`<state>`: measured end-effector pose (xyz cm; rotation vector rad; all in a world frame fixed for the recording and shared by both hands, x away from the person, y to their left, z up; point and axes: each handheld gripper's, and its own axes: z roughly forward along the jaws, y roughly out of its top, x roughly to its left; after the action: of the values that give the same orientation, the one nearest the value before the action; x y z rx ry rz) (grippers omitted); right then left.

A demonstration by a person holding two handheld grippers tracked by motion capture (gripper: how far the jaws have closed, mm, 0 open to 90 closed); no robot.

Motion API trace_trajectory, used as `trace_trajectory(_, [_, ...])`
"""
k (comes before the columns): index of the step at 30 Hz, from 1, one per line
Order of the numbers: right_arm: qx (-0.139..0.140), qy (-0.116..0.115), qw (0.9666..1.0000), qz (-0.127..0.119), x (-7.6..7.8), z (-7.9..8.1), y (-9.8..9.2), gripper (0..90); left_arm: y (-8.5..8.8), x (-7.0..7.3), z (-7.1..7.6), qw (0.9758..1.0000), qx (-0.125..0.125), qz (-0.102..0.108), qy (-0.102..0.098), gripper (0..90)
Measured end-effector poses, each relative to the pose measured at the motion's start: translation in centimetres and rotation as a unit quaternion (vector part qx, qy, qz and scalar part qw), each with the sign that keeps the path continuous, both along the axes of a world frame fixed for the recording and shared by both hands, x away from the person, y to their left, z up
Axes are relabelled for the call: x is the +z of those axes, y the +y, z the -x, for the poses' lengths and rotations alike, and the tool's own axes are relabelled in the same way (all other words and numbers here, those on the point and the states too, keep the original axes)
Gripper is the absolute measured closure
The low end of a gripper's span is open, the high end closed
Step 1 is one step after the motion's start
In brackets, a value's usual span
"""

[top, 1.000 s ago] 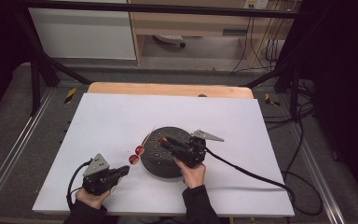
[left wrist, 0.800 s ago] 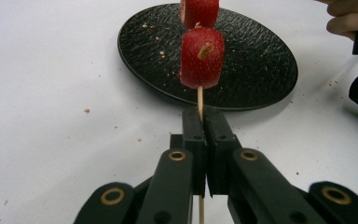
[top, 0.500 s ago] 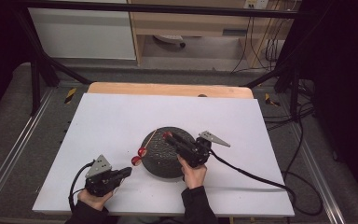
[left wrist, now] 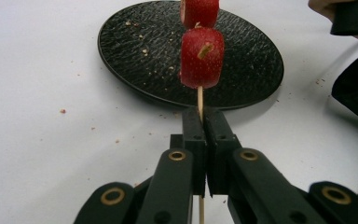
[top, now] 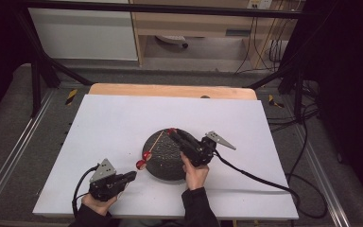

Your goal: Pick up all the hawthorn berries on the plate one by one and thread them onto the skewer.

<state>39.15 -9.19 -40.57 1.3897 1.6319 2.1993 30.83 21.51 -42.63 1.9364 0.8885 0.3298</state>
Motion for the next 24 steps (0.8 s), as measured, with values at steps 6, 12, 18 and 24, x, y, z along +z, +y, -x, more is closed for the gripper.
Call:
trace_trajectory(6, [-0.012, 0.001, 0.9998, -0.015, 0.1, -0.8, -0.1, 62.5, -0.4, -0.1, 0.1, 1.0, -0.002, 0.002, 0.0, 88.1])
trace_trajectory(12, [-0.019, 0.005, 0.9994, -0.029, 0.1, -1.4, -0.1, 62.5, -0.8, -0.1, 0.1, 1.0, -0.005, 0.006, 0.001, 88.0])
trace_trajectory(18, [-0.018, 0.012, 0.9988, -0.045, -0.1, -1.9, 0.0, 62.6, -1.3, -0.3, 0.1, 0.9999, -0.006, 0.009, 0.002, 88.0])
trace_trajectory(24, [-0.021, 0.015, 0.9982, -0.055, -0.2, -2.0, 0.1, 62.6, -1.7, -0.4, -0.1, 0.9998, -0.002, 0.016, 0.007, 88.1])
